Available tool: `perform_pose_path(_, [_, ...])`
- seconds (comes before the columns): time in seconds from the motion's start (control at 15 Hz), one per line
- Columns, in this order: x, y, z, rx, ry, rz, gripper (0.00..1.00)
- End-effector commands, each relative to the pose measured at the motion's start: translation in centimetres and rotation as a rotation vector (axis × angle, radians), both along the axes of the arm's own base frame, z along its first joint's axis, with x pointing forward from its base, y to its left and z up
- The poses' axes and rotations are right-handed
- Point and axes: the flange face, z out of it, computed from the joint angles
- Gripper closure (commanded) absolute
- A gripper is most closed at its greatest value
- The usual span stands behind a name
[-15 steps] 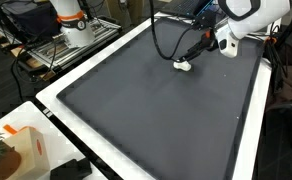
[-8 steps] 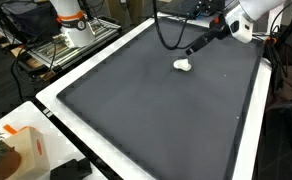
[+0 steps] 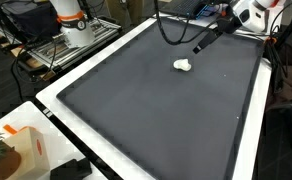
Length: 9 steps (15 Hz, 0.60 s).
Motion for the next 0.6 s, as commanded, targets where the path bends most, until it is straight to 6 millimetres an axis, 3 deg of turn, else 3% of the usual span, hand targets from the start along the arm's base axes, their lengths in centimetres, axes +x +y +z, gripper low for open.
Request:
perform_pose_path(0.0, [0.50,0.39,0.10,-0.022,-0.050,-0.021,0.00])
perform_pose_path(0.53, [0.32,-0.53,-0.11,-0.042,-0.034,-0.069,0.00])
